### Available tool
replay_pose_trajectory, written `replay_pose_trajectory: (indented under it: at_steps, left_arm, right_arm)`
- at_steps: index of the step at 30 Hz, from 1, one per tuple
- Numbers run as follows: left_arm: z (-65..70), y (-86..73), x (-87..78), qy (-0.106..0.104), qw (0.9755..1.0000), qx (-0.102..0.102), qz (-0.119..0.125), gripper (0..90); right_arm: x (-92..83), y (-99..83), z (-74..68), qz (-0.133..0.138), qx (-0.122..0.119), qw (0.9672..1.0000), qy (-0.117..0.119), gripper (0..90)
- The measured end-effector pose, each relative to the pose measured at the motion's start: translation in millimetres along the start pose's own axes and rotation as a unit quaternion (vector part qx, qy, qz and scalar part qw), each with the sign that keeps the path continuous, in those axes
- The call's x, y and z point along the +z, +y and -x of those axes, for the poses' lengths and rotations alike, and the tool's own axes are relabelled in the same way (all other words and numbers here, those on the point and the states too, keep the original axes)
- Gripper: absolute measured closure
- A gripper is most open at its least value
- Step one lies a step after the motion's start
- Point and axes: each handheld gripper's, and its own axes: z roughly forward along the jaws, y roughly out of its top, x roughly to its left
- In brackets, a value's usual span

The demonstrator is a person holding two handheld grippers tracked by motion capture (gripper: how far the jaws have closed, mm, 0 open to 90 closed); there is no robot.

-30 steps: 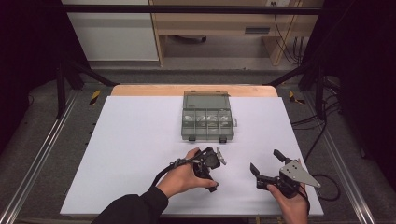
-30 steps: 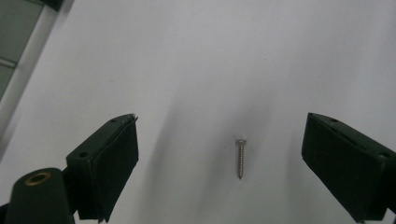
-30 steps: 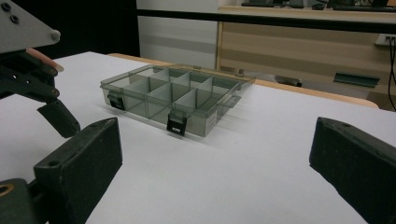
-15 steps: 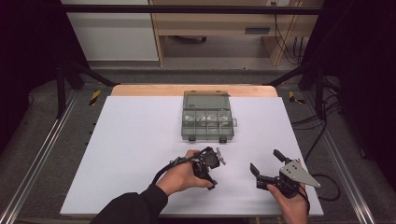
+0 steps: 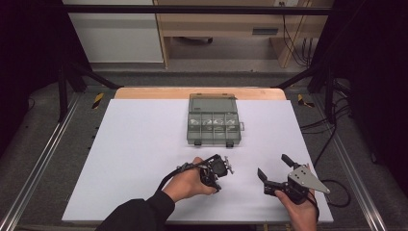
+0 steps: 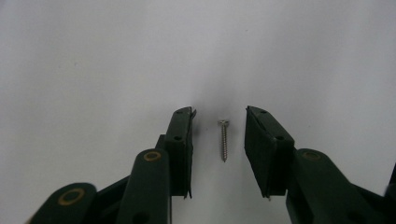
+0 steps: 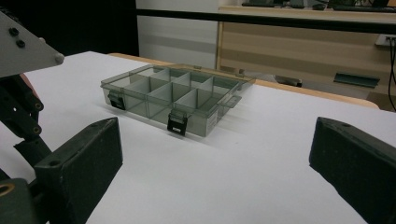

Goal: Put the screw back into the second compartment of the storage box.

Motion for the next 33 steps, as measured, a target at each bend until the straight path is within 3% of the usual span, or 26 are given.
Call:
replay_pose_trajectory:
  at_steps: [20,33]
  left_arm:
    - [0.1,-0.6,6.8,-0.001,0.9999,-0.007,-0.01,82.3]
    - [1.5,-3.7,4.0,0.005,0.9998,-0.017,0.008,88.0]
  right_arm:
    - [0.0,0.0,-0.2,0.0,-0.001,1.0,0.001,2.9]
    - [0.6,-0.1,-1.0,-0.002,-0.003,1.0,0.002,3.0]
